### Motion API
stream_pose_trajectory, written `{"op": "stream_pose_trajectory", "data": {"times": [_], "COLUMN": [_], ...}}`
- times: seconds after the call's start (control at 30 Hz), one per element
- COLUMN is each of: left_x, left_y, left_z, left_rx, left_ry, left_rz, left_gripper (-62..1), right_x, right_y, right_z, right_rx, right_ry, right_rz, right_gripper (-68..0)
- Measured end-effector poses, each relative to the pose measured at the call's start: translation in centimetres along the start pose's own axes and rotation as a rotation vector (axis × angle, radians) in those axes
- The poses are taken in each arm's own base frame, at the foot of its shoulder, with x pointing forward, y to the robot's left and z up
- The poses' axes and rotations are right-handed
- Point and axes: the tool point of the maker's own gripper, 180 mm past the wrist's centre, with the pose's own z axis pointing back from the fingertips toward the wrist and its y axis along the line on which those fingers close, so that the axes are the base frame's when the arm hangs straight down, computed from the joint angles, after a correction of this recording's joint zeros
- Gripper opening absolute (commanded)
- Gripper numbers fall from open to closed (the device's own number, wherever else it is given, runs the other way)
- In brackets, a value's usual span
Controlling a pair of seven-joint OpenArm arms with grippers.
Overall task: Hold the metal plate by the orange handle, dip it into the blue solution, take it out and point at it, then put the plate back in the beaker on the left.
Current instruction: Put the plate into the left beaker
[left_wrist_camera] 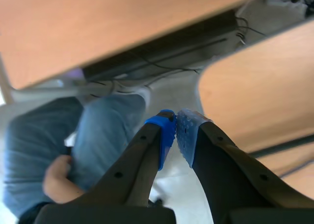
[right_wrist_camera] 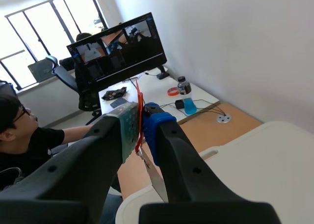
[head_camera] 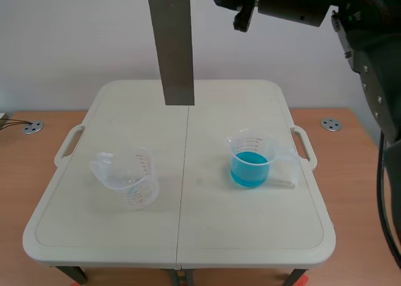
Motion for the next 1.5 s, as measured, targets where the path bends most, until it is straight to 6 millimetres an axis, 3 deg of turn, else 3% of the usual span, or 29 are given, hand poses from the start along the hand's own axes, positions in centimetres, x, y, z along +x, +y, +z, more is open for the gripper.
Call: {"op": "stream_pose_trajectory", "data": {"times": [0.33,0.57,1.27,1.5], "left_x": [-2.9,-4.6,-4.7,-4.7], "left_y": [-4.0,-7.2,-6.9,-6.9], "left_z": [-2.7,-3.5,-4.2,-4.2], "left_rx": [-0.091,-0.167,-0.158,-0.158], "left_ry": [0.071,0.116,0.105,0.105], "left_rz": [0.021,0.033,0.045,0.045], "left_gripper": [-54.9,-54.9,-54.9,-54.9], "right_x": [-2.3,-3.4,-4.4,-5.9], "right_y": [2.5,3.9,5.5,5.1], "right_z": [-3.5,-5.1,-7.5,-7.8], "right_rx": [0.063,0.095,0.111,0.113], "right_ry": [0.059,0.093,0.118,0.142], "right_rz": [0.011,0.025,0.077,0.032], "right_gripper": [-66.0,-66.0,-66.0,-66.0]}}
